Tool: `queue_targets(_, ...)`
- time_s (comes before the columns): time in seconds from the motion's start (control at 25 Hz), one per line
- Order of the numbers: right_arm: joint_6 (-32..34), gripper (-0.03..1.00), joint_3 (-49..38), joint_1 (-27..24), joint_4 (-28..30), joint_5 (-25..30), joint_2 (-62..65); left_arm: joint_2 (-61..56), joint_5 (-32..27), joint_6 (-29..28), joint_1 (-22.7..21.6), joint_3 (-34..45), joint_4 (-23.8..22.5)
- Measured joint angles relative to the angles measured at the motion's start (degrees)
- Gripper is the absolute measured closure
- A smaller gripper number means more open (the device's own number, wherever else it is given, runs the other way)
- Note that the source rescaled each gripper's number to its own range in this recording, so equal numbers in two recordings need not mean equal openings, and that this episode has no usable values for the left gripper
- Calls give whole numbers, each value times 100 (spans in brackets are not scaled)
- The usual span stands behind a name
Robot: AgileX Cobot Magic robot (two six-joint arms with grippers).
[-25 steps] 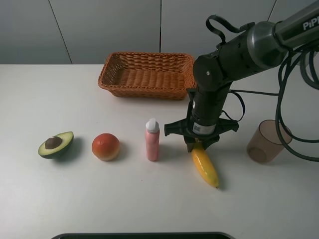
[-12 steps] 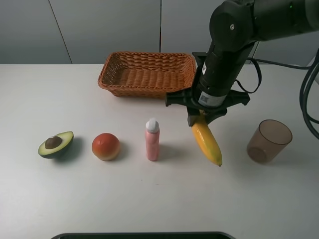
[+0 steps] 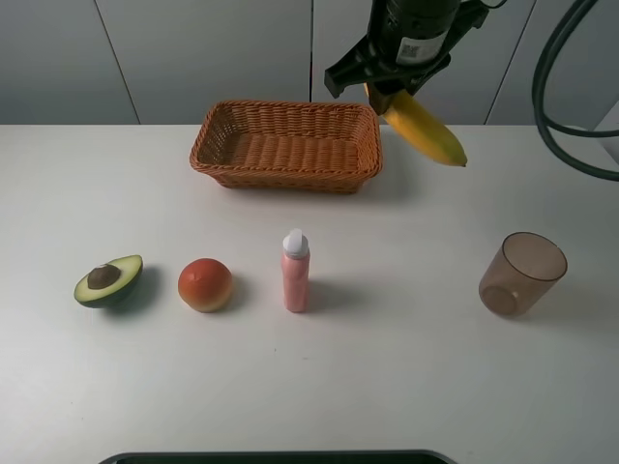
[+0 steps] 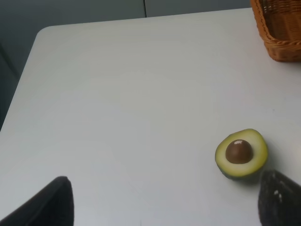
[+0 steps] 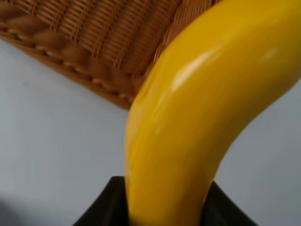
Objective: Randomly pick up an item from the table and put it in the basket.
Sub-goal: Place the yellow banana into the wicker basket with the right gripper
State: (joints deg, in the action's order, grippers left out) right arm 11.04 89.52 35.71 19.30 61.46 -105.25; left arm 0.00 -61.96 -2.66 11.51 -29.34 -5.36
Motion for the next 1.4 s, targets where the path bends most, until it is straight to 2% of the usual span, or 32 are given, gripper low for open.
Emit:
queue_targets(0.16, -959, 97, 1037, 153, 80, 30, -859, 0, 0, 0, 0, 0, 0)
queue_targets(0.36, -2619, 97, 2247, 471, 80, -48, -1864, 0, 0, 0, 0, 0, 0)
queue_targets(0.48, -3625, 97, 2642, 539, 58, -248, -2296, 0, 0, 0, 0, 0, 0)
queue_targets(0.6, -4294, 97, 2731, 539, 58, -424, -2619, 0, 0, 0, 0, 0, 0)
queue_targets(0.72, -4566, 97, 2731, 539, 58, -559, -2913, 0, 0, 0, 0, 0, 0)
queue_targets(0.92, -4652, 97, 2731, 539, 58, -675, -3212, 0, 0, 0, 0, 0, 0)
queue_targets(1.16, -4300, 97, 2746, 539, 78, -790, -3253, 0, 0, 0, 0, 0, 0)
queue_targets(1.2, -4187, 93, 2745, 539, 78, -802, -3253, 0, 0, 0, 0, 0, 0)
queue_targets(1.28, -3986, 55, 2745, 539, 80, -802, -3253, 0, 0, 0, 0, 0, 0)
queue_targets(1.32, -3900, 30, 2745, 539, 90, -784, -3210, 0, 0, 0, 0, 0, 0)
queue_targets(1.36, -3858, 11, 2745, 539, 90, -747, -3179, 0, 0, 0, 0, 0, 0)
queue_targets(1.4, -3832, 4, 2745, 539, 103, -697, -3107, 0, 0, 0, 0, 0, 0)
